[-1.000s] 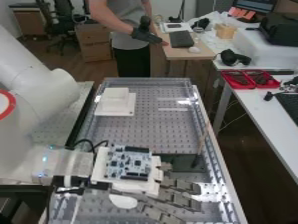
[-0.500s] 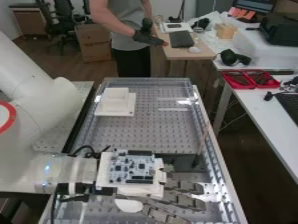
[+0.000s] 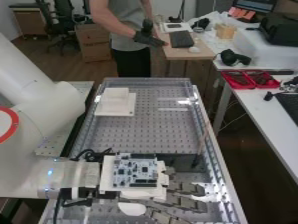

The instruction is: Grab the paper clip and place it in the clear container

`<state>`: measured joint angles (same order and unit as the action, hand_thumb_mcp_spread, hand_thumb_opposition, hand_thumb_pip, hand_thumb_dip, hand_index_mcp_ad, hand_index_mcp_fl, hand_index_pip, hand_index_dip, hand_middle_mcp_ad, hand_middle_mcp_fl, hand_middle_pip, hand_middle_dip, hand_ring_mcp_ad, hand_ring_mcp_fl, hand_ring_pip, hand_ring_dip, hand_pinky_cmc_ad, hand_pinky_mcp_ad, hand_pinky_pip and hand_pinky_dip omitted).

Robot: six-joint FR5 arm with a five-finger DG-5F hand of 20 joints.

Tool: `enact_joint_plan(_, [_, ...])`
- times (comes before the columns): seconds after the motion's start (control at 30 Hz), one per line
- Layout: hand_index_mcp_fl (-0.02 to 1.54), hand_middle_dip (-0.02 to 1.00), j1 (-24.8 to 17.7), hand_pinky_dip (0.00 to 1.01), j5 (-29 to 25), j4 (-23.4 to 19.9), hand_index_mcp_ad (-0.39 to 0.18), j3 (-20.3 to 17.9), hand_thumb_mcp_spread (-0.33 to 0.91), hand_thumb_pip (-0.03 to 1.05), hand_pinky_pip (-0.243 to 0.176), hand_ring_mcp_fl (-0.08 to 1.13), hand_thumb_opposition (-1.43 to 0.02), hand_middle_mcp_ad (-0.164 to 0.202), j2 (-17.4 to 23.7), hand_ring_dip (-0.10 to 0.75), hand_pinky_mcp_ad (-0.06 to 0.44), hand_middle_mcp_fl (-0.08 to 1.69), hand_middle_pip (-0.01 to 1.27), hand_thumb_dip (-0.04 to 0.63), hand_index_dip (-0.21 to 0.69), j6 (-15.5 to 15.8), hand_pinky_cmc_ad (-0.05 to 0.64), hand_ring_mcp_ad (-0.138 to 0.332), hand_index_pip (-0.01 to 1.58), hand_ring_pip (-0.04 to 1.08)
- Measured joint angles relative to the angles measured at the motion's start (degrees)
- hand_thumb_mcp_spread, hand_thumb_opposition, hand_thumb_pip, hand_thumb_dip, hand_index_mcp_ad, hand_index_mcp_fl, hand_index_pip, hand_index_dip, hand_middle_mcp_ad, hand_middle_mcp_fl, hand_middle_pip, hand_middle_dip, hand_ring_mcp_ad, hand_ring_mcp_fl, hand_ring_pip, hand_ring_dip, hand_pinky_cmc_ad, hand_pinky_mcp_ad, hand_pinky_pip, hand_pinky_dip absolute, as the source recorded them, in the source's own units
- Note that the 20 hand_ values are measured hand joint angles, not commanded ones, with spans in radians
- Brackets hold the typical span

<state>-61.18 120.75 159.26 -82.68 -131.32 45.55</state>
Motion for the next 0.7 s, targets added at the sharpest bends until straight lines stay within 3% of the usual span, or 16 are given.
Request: enact_joint_plan(0.7, [0.29, 0.17, 0.45, 0.19, 1.32, 1.13, -0.202, 1.69, 0.49, 0.61, -0.042, 0.0, -0.86, 0.066, -1.58, 0.103, 0.278, 0.0, 0.13, 0.253, 0.138, 0.38, 0.328, 0.122, 1.54, 0.08])
